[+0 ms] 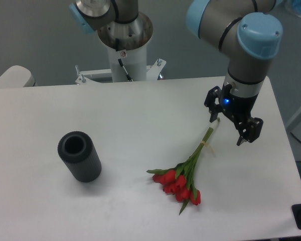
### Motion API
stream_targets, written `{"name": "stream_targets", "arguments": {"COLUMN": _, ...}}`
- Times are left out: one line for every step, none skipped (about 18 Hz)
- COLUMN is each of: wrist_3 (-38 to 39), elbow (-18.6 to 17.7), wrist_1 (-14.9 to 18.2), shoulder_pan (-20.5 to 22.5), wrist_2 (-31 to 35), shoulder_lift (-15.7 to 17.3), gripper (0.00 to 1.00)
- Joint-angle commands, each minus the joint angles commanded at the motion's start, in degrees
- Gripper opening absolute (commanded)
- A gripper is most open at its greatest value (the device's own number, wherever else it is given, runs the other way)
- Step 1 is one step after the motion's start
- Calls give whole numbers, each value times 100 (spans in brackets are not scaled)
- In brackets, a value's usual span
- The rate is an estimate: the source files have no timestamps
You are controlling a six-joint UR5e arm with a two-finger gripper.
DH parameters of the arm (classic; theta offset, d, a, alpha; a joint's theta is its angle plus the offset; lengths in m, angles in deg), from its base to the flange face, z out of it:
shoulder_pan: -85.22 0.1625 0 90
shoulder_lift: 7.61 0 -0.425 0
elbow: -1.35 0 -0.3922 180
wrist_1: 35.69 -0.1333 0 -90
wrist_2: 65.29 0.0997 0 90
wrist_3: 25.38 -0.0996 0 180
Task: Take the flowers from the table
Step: 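Move the gripper over the green stems of the red tulip bouquet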
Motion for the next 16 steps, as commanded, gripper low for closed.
{"name": "stream_targets", "arguments": {"wrist_3": 53, "elbow": -9, "wrist_1": -9, "shoulder_pan": -18, "wrist_2": 0, "shoulder_lift": 0, "gripper": 100}}
{"name": "stream_targets", "arguments": {"wrist_3": 79, "elbow": -26, "wrist_1": -9, "shoulder_pan": -27, "wrist_2": 0, "shoulder_lift": 0, "gripper": 100}}
{"name": "stream_targets", "arguments": {"wrist_3": 97, "elbow": 0, "wrist_1": 0, "shoulder_pan": -27, "wrist_2": -9, "shoulder_lift": 0, "gripper": 100}}
{"name": "stream_targets", "arguments": {"wrist_3": 97, "elbow": 9, "wrist_1": -9, "shoulder_pan": -36, "wrist_2": -9, "shoulder_lift": -9, "gripper": 100}}
{"name": "stream_targets", "arguments": {"wrist_3": 106, "elbow": -35, "wrist_1": -61, "shoulder_pan": -36, "wrist_2": -9, "shoulder_lift": 0, "gripper": 100}}
{"name": "stream_targets", "arguments": {"wrist_3": 106, "elbow": -79, "wrist_1": -114, "shoulder_pan": -36, "wrist_2": -9, "shoulder_lift": 9, "gripper": 100}}
{"name": "stream_targets", "arguments": {"wrist_3": 106, "elbow": -123, "wrist_1": -123, "shoulder_pan": -27, "wrist_2": -9, "shoulder_lift": 9, "gripper": 100}}
{"name": "stream_targets", "arguments": {"wrist_3": 106, "elbow": -175, "wrist_1": -114, "shoulder_pan": -36, "wrist_2": -9, "shoulder_lift": 17, "gripper": 100}}
{"name": "stream_targets", "arguments": {"wrist_3": 184, "elbow": -245, "wrist_1": -114, "shoulder_pan": -36, "wrist_2": 0, "shoulder_lift": 44, "gripper": 100}}
{"name": "stream_targets", "arguments": {"wrist_3": 359, "elbow": -316, "wrist_1": -132, "shoulder_pan": -36, "wrist_2": 0, "shoulder_lift": 61, "gripper": 100}}
{"name": "stream_targets", "arguments": {"wrist_3": 535, "elbow": -360, "wrist_1": -132, "shoulder_pan": -36, "wrist_2": -9, "shoulder_lift": 70, "gripper": 100}}
{"name": "stream_targets", "arguments": {"wrist_3": 658, "elbow": -395, "wrist_1": -132, "shoulder_pan": -79, "wrist_2": 0, "shoulder_lift": 70, "gripper": 100}}
{"name": "stream_targets", "arguments": {"wrist_3": 781, "elbow": -396, "wrist_1": -132, "shoulder_pan": -158, "wrist_2": 0, "shoulder_lift": 62, "gripper": 100}}
{"name": "stream_targets", "arguments": {"wrist_3": 913, "elbow": -439, "wrist_1": -132, "shoulder_pan": -185, "wrist_2": 17, "shoulder_lift": 62, "gripper": 100}}
{"name": "stream_targets", "arguments": {"wrist_3": 1045, "elbow": -518, "wrist_1": -132, "shoulder_pan": -194, "wrist_2": 96, "shoulder_lift": 70, "gripper": 100}}
{"name": "stream_targets", "arguments": {"wrist_3": 1246, "elbow": -597, "wrist_1": -123, "shoulder_pan": -211, "wrist_2": 184, "shoulder_lift": 70, "gripper": 100}}
